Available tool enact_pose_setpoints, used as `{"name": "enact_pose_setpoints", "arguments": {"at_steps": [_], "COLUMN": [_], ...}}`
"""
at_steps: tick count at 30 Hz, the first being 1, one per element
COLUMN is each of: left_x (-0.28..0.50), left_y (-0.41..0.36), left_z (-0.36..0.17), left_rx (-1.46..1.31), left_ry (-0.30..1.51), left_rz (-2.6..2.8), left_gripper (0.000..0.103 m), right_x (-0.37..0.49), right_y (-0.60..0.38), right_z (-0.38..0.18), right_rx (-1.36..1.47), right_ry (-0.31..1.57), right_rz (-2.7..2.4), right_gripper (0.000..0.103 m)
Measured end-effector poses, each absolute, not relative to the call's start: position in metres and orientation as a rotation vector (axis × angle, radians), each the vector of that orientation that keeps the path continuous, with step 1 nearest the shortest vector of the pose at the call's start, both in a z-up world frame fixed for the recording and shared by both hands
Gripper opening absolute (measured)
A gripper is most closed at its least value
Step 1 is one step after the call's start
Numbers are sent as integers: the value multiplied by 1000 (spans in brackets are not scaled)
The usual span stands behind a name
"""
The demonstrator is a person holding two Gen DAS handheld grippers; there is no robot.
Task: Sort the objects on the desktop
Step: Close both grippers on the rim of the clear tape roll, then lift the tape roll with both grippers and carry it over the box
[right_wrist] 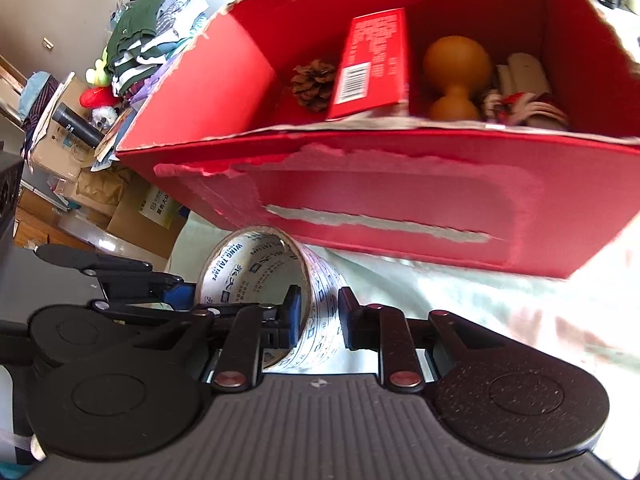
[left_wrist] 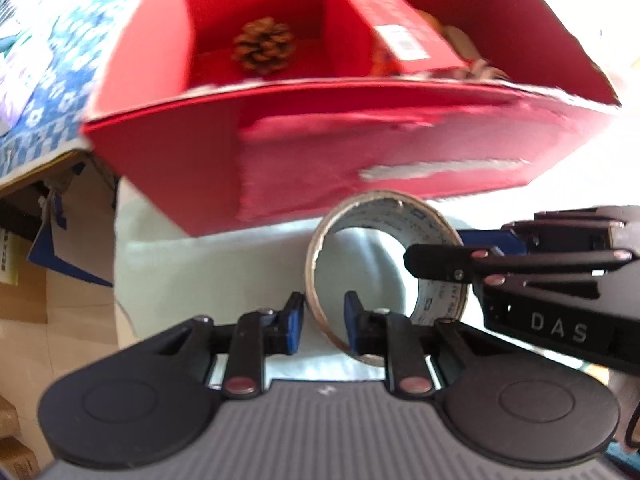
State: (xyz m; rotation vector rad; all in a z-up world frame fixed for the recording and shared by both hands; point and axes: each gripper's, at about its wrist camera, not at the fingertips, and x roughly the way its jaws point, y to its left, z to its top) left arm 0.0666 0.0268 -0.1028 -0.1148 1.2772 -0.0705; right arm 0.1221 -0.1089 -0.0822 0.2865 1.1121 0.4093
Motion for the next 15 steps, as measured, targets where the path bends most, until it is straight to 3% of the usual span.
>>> {"name": "enact_pose_setpoints", "arguments": {"at_steps": [15], "left_x": [68], "left_y": [-109], "left_z": [-79], "left_rx": [67], "left_ry": [1244], "left_rz": [-271], "left_gripper": [18], "right_x": [73], "right_y": [-213], "right_z": [-57], "right_rx": [269], "right_ry": [1057], "right_rz": [276], "right_gripper": [21]}}
